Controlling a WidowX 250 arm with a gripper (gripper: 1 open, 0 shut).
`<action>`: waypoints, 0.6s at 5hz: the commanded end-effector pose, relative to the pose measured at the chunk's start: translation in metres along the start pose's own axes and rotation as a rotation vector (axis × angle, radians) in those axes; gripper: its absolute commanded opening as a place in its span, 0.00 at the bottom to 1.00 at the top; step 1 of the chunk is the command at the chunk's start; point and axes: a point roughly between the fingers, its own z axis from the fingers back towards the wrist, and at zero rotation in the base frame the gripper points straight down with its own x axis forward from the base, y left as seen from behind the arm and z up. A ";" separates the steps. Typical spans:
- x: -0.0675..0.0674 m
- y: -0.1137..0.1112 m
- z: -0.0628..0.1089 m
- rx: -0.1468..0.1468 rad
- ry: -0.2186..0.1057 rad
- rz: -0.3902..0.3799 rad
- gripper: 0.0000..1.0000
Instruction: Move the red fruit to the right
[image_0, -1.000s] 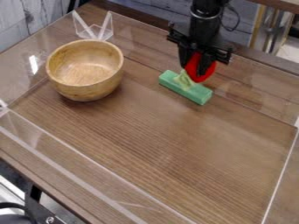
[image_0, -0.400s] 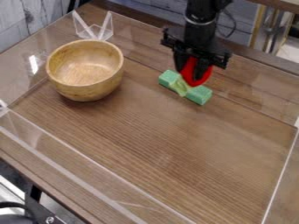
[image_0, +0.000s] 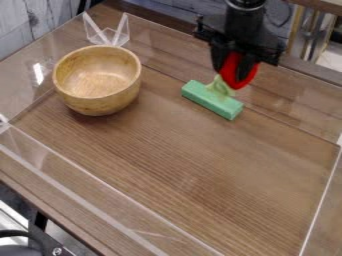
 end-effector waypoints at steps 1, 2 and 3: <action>-0.003 -0.028 0.017 -0.038 -0.063 -0.033 0.00; -0.021 -0.057 -0.002 -0.050 -0.021 -0.057 0.00; -0.036 -0.067 -0.013 -0.081 0.017 -0.109 0.00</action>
